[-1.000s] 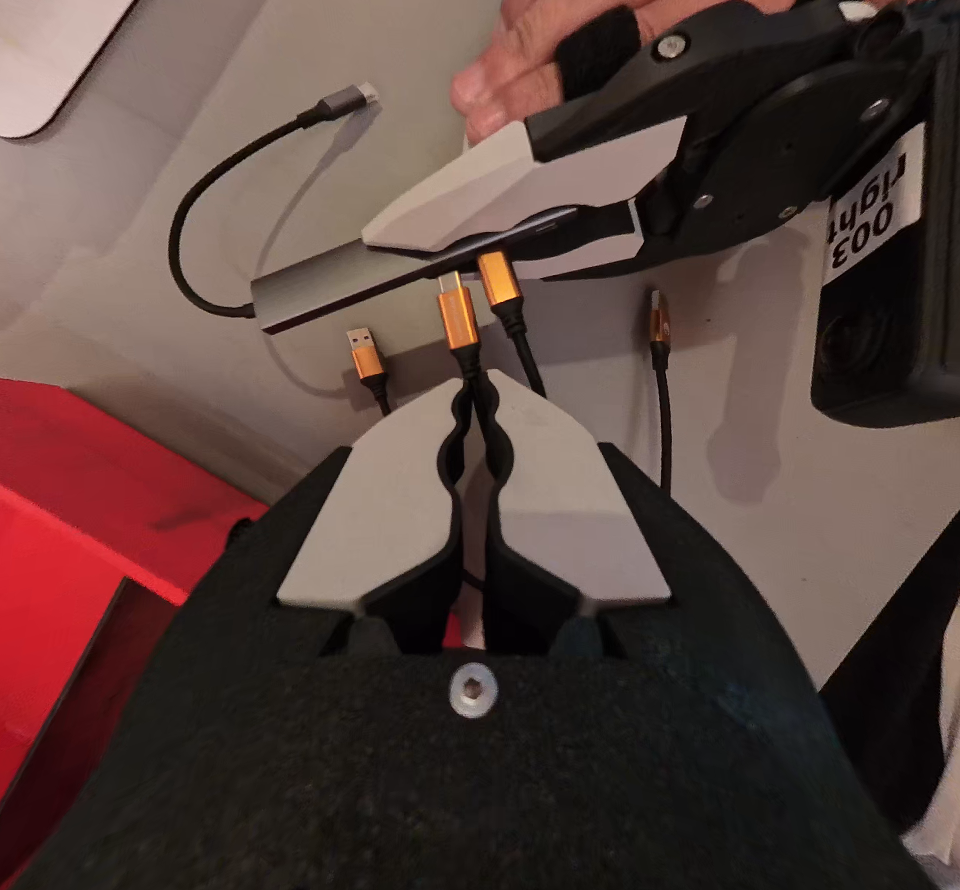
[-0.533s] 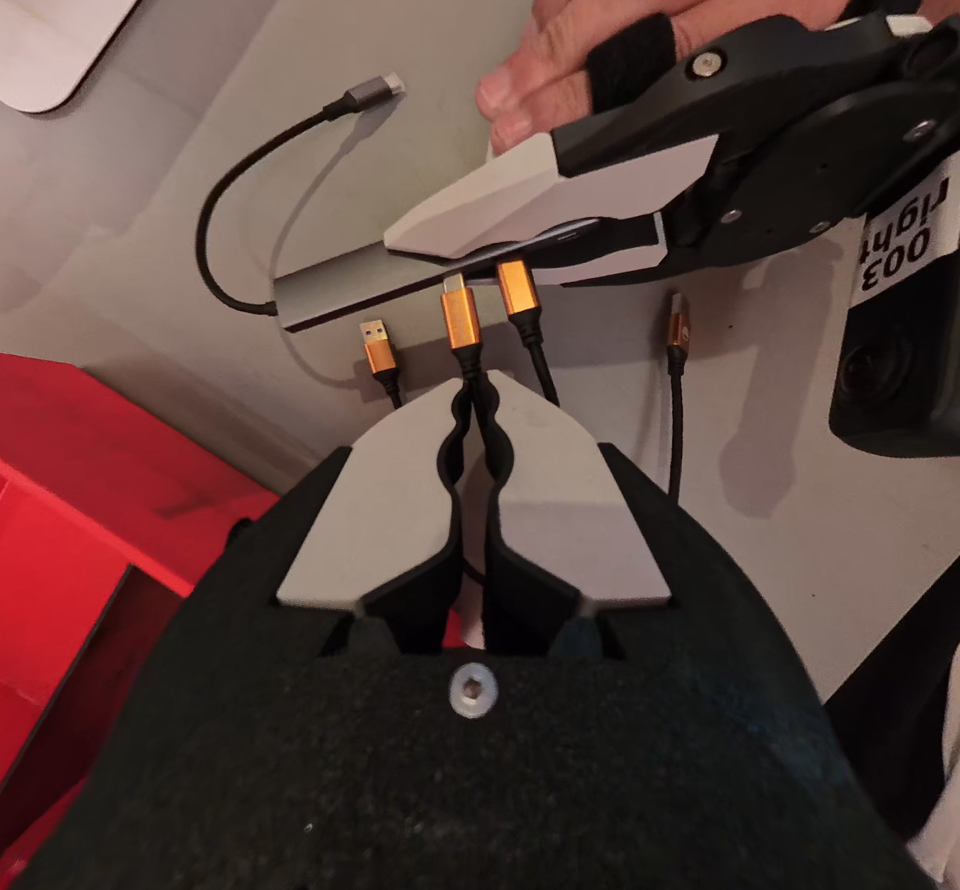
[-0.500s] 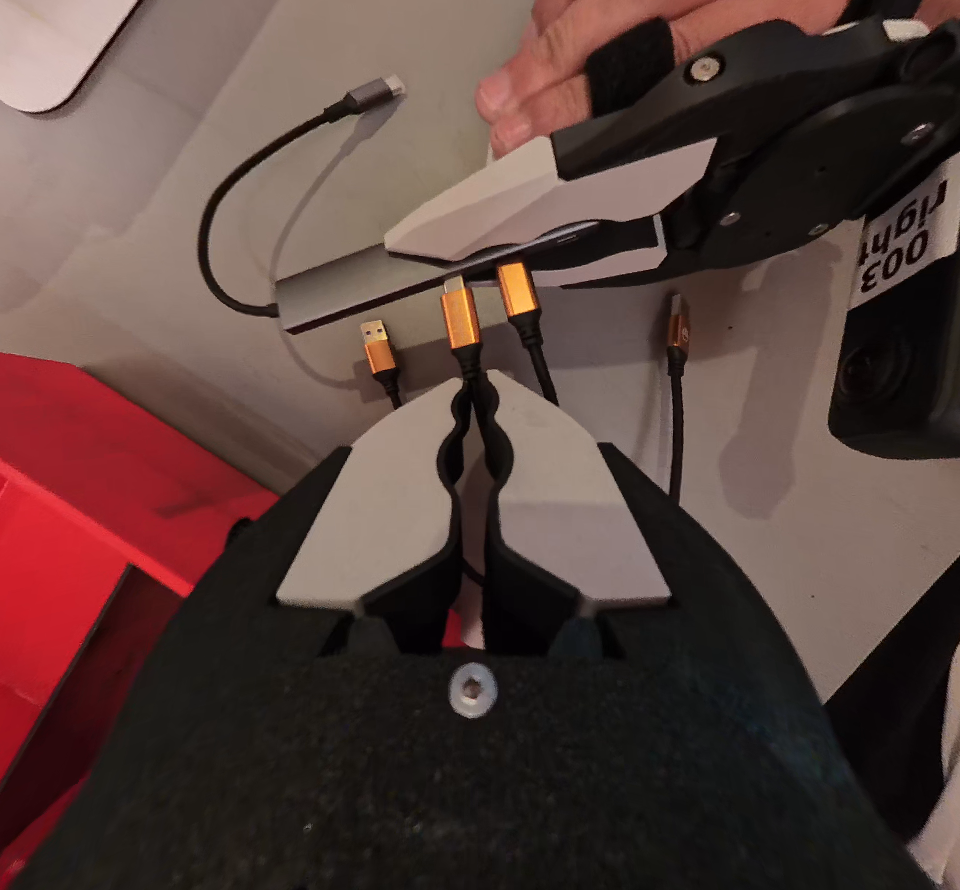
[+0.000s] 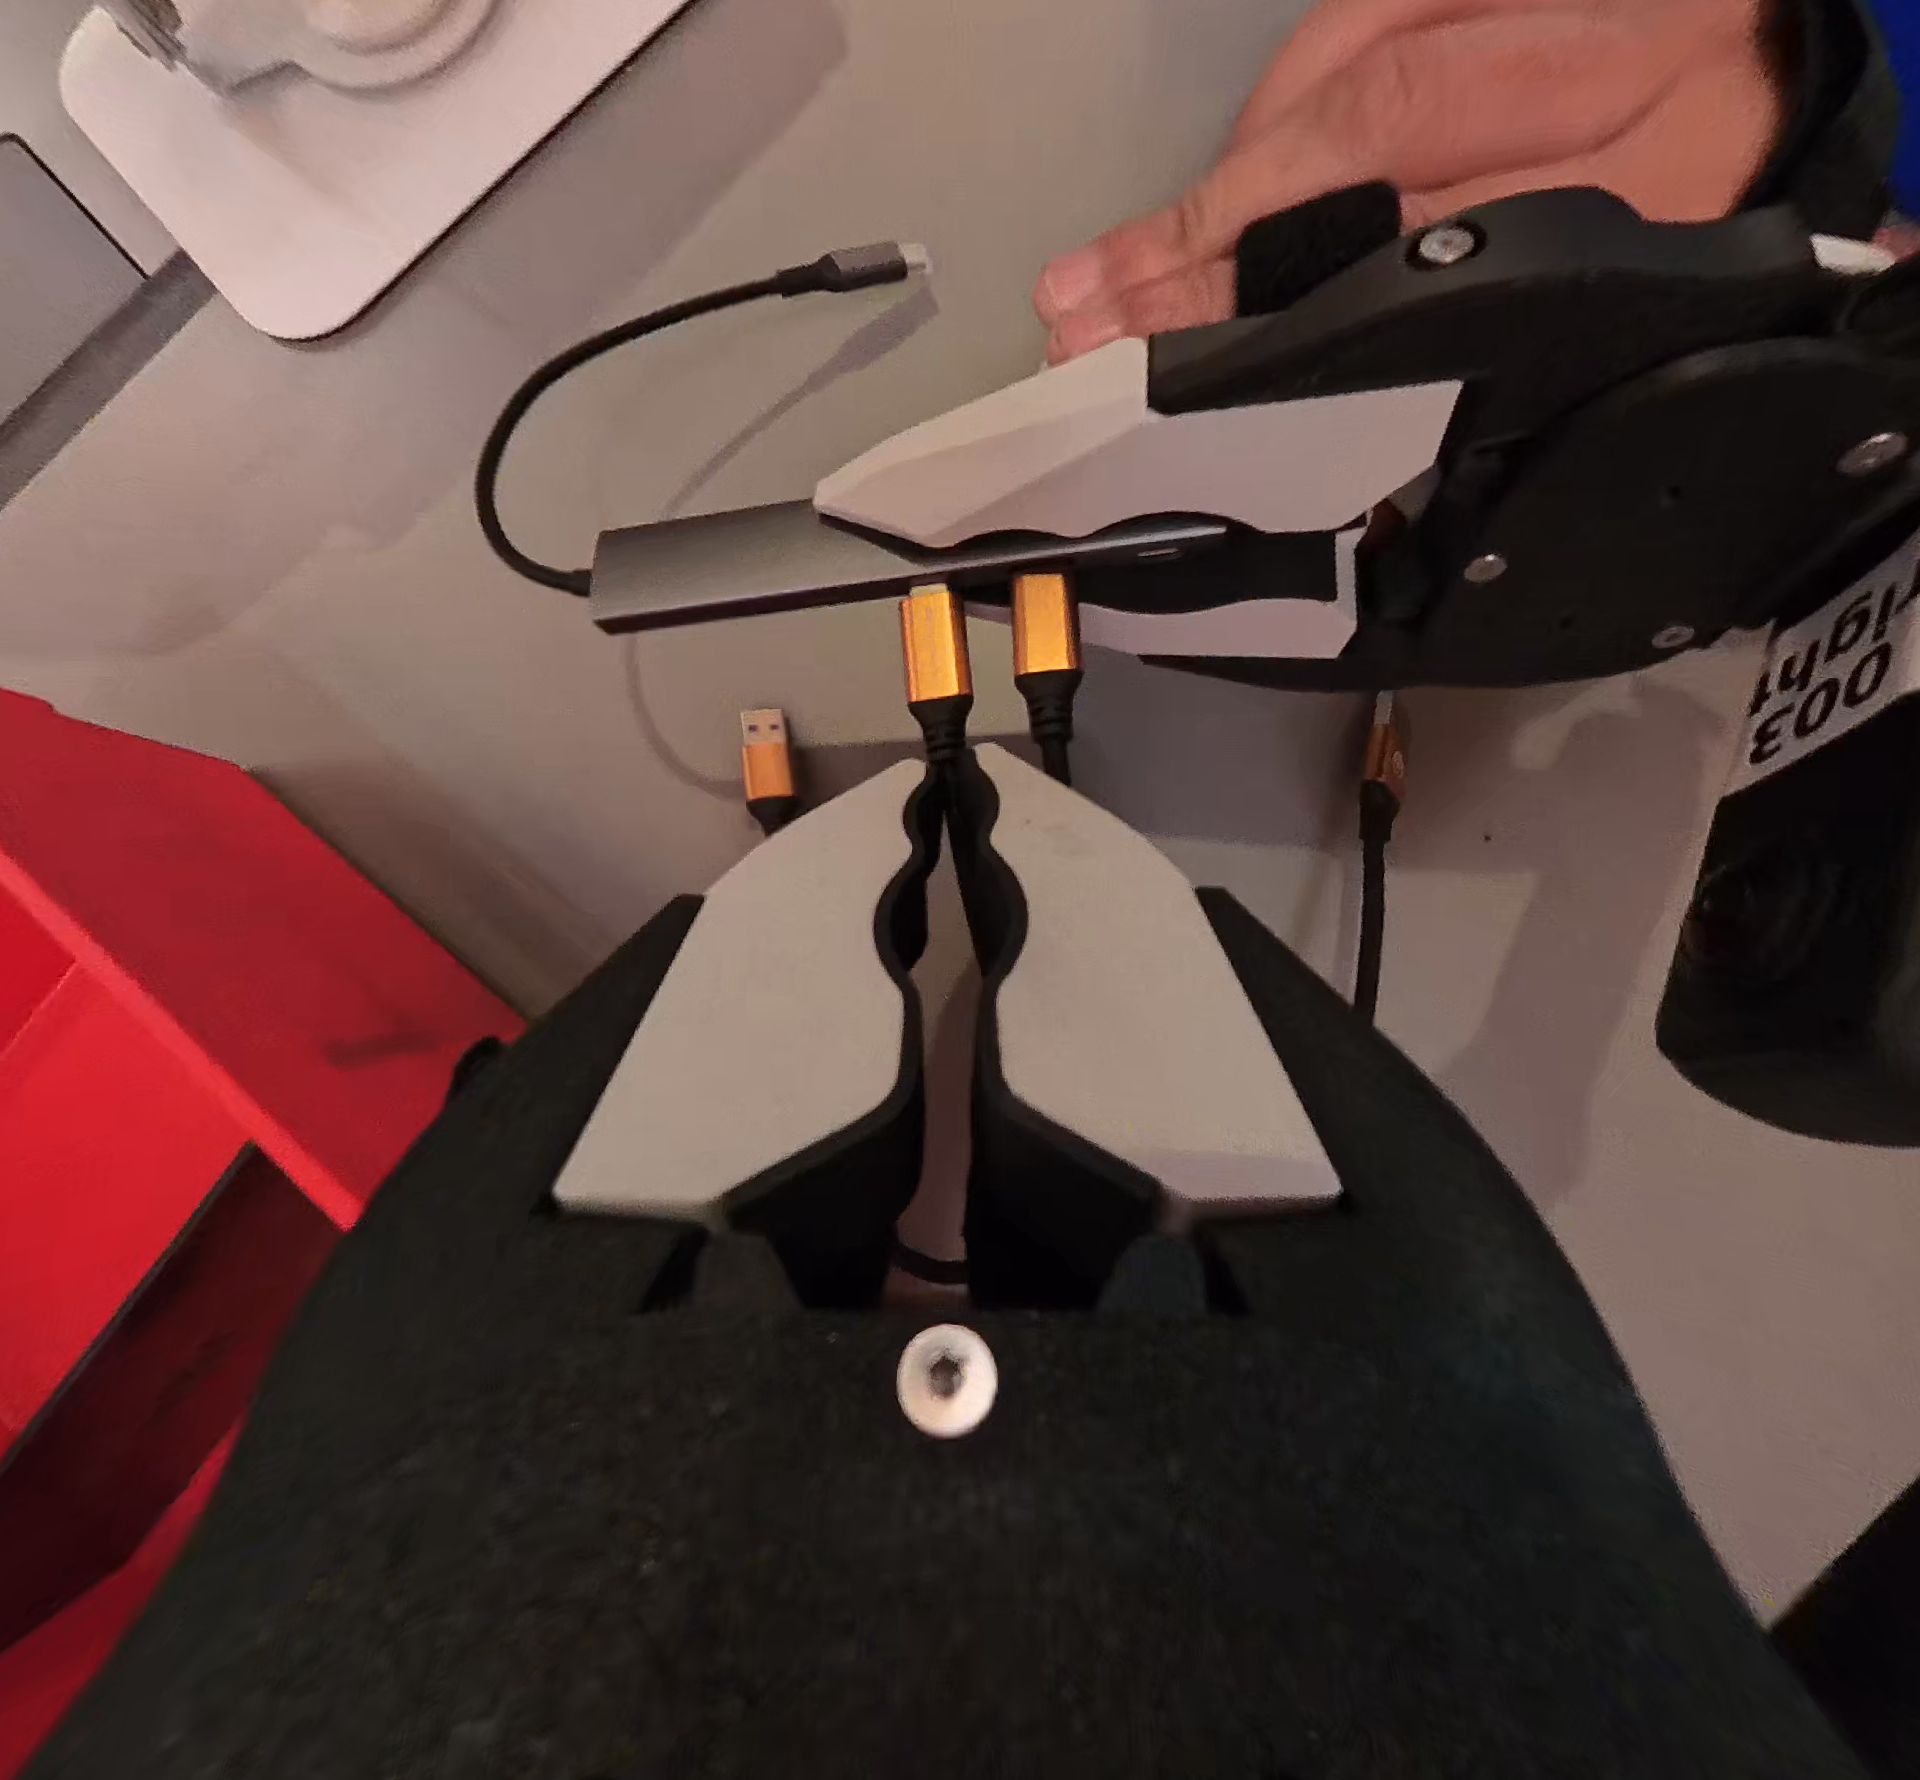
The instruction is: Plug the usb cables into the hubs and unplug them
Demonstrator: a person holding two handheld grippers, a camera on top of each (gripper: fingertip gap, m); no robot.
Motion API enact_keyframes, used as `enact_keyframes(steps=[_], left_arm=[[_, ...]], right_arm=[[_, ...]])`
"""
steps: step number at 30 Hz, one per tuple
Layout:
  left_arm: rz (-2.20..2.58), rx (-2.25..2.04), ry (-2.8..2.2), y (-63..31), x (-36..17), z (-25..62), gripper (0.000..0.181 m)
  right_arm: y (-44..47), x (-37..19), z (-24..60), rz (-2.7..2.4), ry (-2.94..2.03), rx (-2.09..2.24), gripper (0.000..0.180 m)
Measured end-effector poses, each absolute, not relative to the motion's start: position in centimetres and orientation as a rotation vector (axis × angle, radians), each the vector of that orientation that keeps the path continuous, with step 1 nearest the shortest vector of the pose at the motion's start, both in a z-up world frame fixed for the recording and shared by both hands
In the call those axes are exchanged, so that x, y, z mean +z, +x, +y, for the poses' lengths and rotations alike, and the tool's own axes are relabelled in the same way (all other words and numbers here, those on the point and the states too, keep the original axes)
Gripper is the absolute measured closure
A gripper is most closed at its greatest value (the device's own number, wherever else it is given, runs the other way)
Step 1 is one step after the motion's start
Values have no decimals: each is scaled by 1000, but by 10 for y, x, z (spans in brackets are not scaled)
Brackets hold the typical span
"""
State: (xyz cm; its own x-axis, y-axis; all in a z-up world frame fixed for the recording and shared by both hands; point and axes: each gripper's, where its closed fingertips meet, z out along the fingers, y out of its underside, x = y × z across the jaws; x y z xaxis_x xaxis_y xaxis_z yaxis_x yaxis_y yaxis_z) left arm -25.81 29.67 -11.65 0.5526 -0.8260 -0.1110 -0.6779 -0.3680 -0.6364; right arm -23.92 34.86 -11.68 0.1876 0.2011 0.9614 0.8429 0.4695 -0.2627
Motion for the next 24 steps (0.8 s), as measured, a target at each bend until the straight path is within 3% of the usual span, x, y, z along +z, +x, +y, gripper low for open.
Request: enact_keyframes(steps=[1, 15, 21, 24], left_arm=[[1189, -313, -2141, -257, -115, 298, 179], [1218, -306, -2108, -250, -119, 298, 180], [1174, -475, -1978, -241, -84, 289, 181], [1199, -465, -1857, -264, -49, 280, 172]], right_arm=[[-239, -117, 349, -1336, -1031, -585, 172], [-235, -112, 350, -1294, -1032, -612, 171], [-228, -101, 346, -1246, -981, -459, 172], [-222, -110, 351, -1227, -1045, -385, 172]])
